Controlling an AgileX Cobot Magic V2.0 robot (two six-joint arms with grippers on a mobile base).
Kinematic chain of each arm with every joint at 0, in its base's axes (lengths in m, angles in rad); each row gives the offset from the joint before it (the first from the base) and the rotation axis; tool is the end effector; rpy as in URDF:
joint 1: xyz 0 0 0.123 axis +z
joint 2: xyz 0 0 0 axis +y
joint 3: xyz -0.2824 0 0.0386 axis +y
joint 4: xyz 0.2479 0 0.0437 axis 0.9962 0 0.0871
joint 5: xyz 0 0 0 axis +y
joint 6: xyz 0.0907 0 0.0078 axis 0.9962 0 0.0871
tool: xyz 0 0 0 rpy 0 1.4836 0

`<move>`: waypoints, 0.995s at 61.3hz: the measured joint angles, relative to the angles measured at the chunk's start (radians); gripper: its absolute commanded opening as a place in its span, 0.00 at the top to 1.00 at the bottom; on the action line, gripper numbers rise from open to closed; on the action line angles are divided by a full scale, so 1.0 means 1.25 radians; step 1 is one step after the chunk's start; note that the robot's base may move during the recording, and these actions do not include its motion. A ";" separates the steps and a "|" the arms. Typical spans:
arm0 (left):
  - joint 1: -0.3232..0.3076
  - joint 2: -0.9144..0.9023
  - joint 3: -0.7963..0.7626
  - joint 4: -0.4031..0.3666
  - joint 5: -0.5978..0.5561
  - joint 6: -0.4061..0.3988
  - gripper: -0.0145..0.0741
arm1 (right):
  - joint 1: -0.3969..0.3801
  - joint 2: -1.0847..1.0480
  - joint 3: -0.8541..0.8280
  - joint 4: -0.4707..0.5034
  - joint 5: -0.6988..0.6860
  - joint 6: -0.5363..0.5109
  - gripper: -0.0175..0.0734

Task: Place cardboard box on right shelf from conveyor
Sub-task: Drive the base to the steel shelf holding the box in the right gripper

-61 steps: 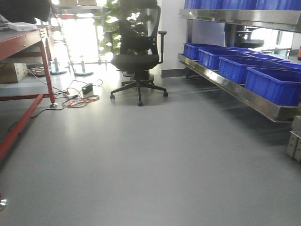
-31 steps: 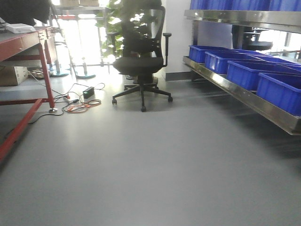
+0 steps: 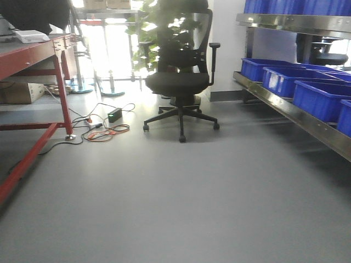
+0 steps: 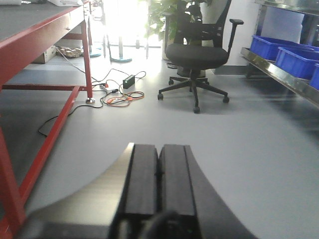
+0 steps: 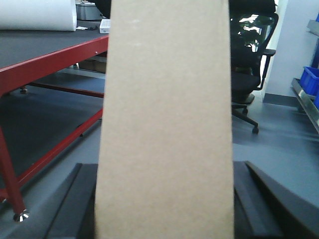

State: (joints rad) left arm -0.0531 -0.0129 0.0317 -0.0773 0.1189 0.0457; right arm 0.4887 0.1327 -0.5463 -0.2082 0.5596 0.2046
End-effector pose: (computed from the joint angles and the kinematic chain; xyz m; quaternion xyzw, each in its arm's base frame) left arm 0.0566 -0.0039 0.1923 0.0111 0.7245 -0.0323 0.6884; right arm 0.0268 0.0029 0.3337 -0.1284 0.7126 0.1372 0.6759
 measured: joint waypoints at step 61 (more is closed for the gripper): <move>0.000 0.000 0.000 0.000 0.000 0.000 0.97 | 0.000 0.000 0.000 0.000 0.000 0.000 0.62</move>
State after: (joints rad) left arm -0.0531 -0.0129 0.0317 -0.0773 0.1189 0.0457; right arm 0.4887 0.1327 -0.5463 -0.2082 0.5596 0.2046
